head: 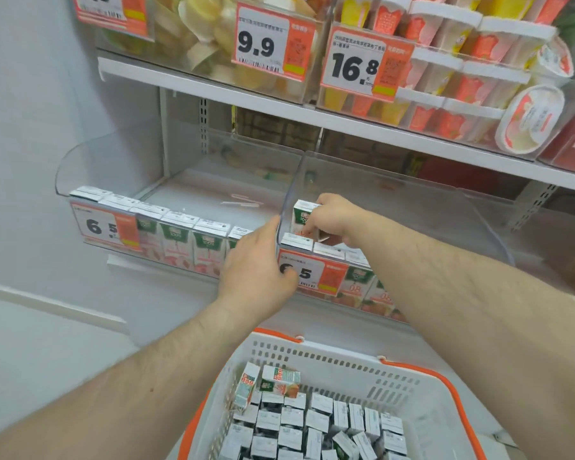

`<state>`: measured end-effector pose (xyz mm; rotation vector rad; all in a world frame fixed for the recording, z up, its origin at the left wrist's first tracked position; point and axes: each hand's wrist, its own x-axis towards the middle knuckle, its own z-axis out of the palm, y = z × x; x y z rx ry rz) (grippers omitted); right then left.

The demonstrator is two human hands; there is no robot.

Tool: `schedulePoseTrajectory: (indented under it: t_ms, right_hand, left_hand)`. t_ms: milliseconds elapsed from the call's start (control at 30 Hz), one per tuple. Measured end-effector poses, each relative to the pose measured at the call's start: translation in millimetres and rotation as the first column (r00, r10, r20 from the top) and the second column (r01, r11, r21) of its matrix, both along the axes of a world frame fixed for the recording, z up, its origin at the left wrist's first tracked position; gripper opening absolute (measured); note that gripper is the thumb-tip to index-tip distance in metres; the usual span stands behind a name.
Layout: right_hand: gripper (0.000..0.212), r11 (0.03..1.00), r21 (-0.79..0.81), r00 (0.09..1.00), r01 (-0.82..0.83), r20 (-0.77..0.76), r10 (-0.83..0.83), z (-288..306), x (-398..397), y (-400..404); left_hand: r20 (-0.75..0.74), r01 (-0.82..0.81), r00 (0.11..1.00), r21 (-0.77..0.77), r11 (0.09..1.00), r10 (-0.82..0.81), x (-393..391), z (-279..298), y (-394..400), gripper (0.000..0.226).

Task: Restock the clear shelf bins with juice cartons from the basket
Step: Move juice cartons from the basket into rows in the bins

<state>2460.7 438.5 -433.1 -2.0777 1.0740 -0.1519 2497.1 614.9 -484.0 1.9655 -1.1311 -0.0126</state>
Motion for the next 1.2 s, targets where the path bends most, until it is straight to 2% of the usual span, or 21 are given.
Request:
schedulePoseTrajectory:
  t_ms: [67,133,200,367,533,700,800,867,933,1033,1133,1167,1200]
  right_hand:
    - [0.015,0.998,0.063,0.998,-0.017,-0.052,0.021,-3,3,-2]
    - [0.010,0.977,0.214,0.997,-0.010,-0.077,0.027,-5,1,-1]
    - [0.024,0.926,0.376,0.996,-0.004,-0.078,0.036,-8,-1,-3]
    - [0.022,0.905,0.425,0.995,-0.004,-0.087,0.045,-9,1,-12]
    - [0.020,0.900,0.429,0.979,-0.081,-0.134,0.152,-6,1,-12]
    - [0.013,0.972,0.164,0.929,-0.171,-0.300,0.214,0,1,-2]
    - [0.022,0.982,-0.011,0.916,-0.190,-0.363,0.173,6,-5,7]
    - [0.028,0.972,-0.145,0.934,-0.185,-0.334,0.128,7,-12,14]
    - [0.024,0.942,-0.311,0.972,-0.125,-0.230,0.053,6,-25,22]
    - [0.021,0.798,-0.602,0.999,-0.007,-0.036,-0.018,-3,-55,40]
    - [0.019,0.528,-0.844,0.953,0.101,0.235,0.193,-22,-90,64]
    - [0.020,0.489,-0.862,0.919,0.132,0.292,0.267,-30,-101,72]
    - [0.020,0.493,-0.859,0.891,0.139,0.325,0.316,-40,-111,78]
  left_hand:
    - [-0.004,0.004,1.000,-0.013,1.000,-0.004,0,-1,0,0.052]
    - [-0.007,-0.004,1.000,-0.006,1.000,0.004,0,-4,-2,0.056]
    - [-0.019,-0.022,1.000,0.019,1.000,0.022,-1,-4,-3,0.064]
    - [-0.053,-0.016,0.998,0.043,0.999,0.019,-3,-5,-3,0.074]
    - [-0.064,-0.005,0.998,0.060,0.998,0.009,-4,-6,-4,0.080]
    - [-0.042,0.019,0.999,0.051,0.999,-0.017,-1,-8,-4,0.073]
    - [-0.015,0.034,0.999,0.038,0.999,-0.033,-1,-8,-1,0.071]
    - [0.048,0.010,0.999,0.021,1.000,-0.011,-7,-6,3,0.075]
    - [0.132,-0.001,0.991,-0.049,0.999,0.008,-14,-5,9,0.072]
    - [0.199,0.079,0.978,-0.040,0.996,-0.069,-26,-11,13,0.063]
    - [0.201,0.199,0.956,0.089,0.976,-0.213,-39,-21,14,0.054]
    - [0.196,0.236,0.946,0.137,0.962,-0.260,-43,-25,14,0.050]
    - [0.180,0.262,0.938,0.195,0.945,-0.297,-46,-30,14,0.048]
